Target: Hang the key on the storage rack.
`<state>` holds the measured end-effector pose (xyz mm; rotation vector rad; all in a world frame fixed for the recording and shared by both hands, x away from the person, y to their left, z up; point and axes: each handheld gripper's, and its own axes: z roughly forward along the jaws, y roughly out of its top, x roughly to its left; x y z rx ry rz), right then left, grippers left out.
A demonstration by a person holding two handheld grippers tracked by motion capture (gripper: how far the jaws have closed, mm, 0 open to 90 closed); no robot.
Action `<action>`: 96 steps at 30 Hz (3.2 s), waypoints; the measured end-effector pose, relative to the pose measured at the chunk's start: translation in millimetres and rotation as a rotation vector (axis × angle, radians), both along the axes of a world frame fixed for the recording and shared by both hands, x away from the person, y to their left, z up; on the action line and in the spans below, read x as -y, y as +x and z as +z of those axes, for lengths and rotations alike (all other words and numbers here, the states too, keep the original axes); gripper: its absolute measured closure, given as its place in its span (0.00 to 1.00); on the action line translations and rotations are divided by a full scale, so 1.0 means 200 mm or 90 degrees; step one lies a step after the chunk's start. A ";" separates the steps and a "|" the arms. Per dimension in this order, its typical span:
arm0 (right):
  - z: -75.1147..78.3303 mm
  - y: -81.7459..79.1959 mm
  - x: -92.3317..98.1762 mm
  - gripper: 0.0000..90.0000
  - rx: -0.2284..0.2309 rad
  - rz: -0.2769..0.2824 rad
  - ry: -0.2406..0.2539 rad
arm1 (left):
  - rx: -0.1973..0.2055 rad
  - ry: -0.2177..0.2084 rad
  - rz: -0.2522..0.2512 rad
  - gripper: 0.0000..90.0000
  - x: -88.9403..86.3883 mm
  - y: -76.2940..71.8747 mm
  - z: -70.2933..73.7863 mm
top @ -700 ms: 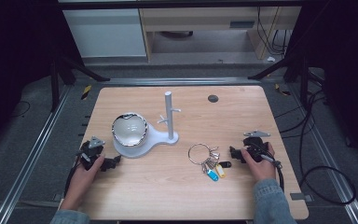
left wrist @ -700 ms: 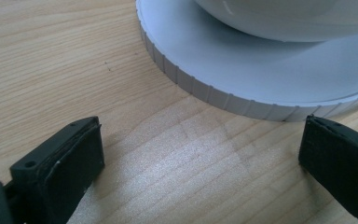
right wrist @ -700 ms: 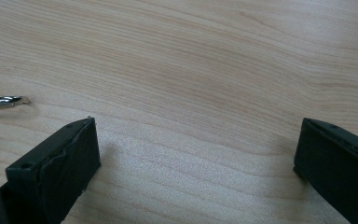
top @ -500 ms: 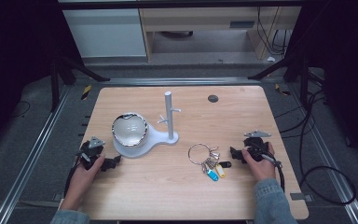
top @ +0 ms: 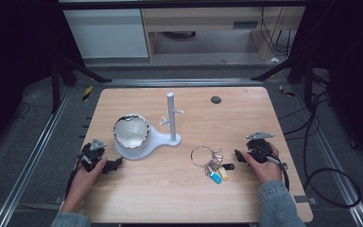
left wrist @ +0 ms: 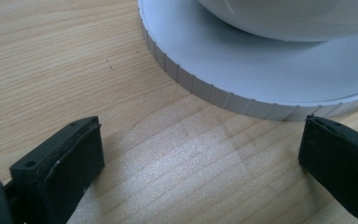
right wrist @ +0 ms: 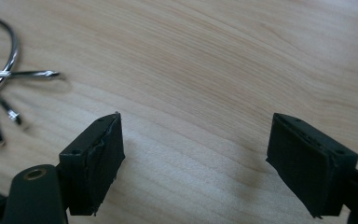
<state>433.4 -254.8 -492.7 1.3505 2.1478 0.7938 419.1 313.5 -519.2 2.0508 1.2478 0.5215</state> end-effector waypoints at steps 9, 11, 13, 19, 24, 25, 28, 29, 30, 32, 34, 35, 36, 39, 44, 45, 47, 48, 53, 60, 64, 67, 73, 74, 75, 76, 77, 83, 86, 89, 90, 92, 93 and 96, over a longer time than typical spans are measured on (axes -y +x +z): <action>0.15 0.03 -0.10 0.45 -0.056 0.115 -0.043 | -0.001 0.002 0.004 0.00 0.00 0.00 0.00; 0.16 0.04 -0.11 0.48 -0.060 0.126 -0.049 | -0.002 0.001 0.004 0.00 0.00 0.00 0.00; 0.20 0.08 -0.15 0.54 -0.085 0.159 -0.061 | -0.001 0.000 0.002 0.00 0.00 0.00 0.00; 0.27 0.12 -0.26 0.67 -0.116 0.234 -0.113 | -0.002 0.001 0.002 0.00 0.00 0.00 0.00; 0.29 0.15 -0.34 0.73 -0.139 0.286 -0.150 | -0.002 0.001 0.004 0.00 0.00 0.00 0.00; 0.29 0.16 -0.38 0.76 -0.154 0.301 -0.160 | -0.002 0.001 0.004 0.00 0.00 0.00 0.00; 0.27 0.18 -0.42 0.80 -0.171 0.325 -0.176 | -0.002 0.001 0.003 0.00 0.00 0.00 0.00; 0.26 0.19 -0.42 0.80 -0.176 0.335 -0.182 | -0.002 0.001 0.004 0.00 0.00 0.00 0.00; 0.26 0.19 -0.42 0.80 -0.176 0.335 -0.182 | -0.002 0.001 0.004 0.00 0.00 0.00 0.00; 0.23 0.21 -0.45 0.77 -0.191 0.349 -0.208 | -0.002 0.001 0.004 0.00 0.00 0.00 0.00; 0.22 0.22 -0.47 0.74 -0.196 0.358 -0.220 | -0.002 0.001 0.004 0.00 0.00 0.00 0.00; 0.22 0.23 -0.48 0.72 -0.196 0.365 -0.228 | -0.002 0.001 0.004 0.00 0.00 0.00 0.00; 0.22 0.23 -0.48 0.72 -0.196 0.365 -0.228 | -0.002 0.001 0.004 0.00 0.00 0.00 0.00; 0.21 0.25 -0.50 0.71 -0.210 0.380 -0.243 | -0.002 0.001 0.004 0.00 0.00 0.00 0.00; 0.18 0.26 -0.54 0.76 -0.236 0.400 -0.266 | -0.002 0.001 0.003 0.00 0.00 0.00 0.00; 0.18 0.26 -0.55 0.76 -0.241 0.408 -0.271 | -0.002 0.001 0.003 0.00 0.00 0.00 0.00; 0.17 0.27 -0.56 0.79 -0.246 0.410 -0.272 | -0.002 0.001 0.003 0.00 0.00 0.00 0.00; 0.17 0.27 -0.56 0.79 -0.246 0.410 -0.272 | -0.002 0.001 0.003 0.00 0.00 0.00 0.00; 0.16 0.27 -0.57 0.88 -0.264 0.414 -0.273 | -0.002 0.001 0.003 0.00 0.00 0.00 0.00; 0.16 0.28 -0.57 0.89 -0.278 0.415 -0.277 | -0.002 0.001 0.003 0.00 0.00 0.00 0.00; 0.16 0.29 -0.57 0.90 -0.284 0.415 -0.275 | -0.002 0.001 0.003 0.00 0.00 0.00 0.00; 0.15 0.30 -0.58 0.97 -0.301 0.414 -0.276 | -0.002 0.001 0.004 0.00 0.00 0.00 0.00; 0.16 0.30 -0.59 0.99 -0.303 0.411 -0.264 | -0.002 0.001 0.003 0.00 0.00 0.00 0.00; 0.16 0.30 -0.58 0.99 -0.302 0.409 -0.260 | -0.002 0.001 0.004 0.00 0.00 0.00 0.00; 0.18 0.30 -0.58 0.99 -0.298 0.404 -0.248 | -0.002 0.001 0.003 0.00 0.00 0.00 0.00; 0.18 0.30 -0.58 0.99 -0.298 0.404 -0.248 | -0.002 0.001 0.003 0.00 0.00 0.00 0.00; 0.21 0.28 -0.57 0.99 -0.292 0.399 -0.230 | -0.002 0.001 0.003 0.00 0.00 0.00 0.00; 0.35 0.23 -0.53 0.99 -0.266 0.389 -0.187 | -0.001 0.000 0.003 0.00 0.00 0.00 0.00; 0.41 0.21 -0.52 0.99 -0.259 0.381 -0.172 | -0.001 0.000 0.004 0.00 0.00 0.00 0.00; 0.48 0.20 -0.50 0.99 -0.249 0.374 -0.160 | -0.001 0.000 0.003 0.00 0.00 0.00 0.00; 0.48 0.20 -0.50 0.99 -0.249 0.374 -0.160 | -0.001 0.000 0.003 0.00 0.00 0.00 0.00; 0.52 0.20 -0.49 0.99 -0.246 0.369 -0.164 | -0.001 0.000 0.003 0.00 0.00 0.00 0.00; 0.56 0.20 -0.48 0.99 -0.245 0.367 -0.167 | -0.001 -0.001 0.002 0.00 0.00 0.00 0.00; 0.59 0.21 -0.47 0.99 -0.241 0.367 -0.169 | -0.001 0.000 0.002 0.00 0.00 0.00 0.00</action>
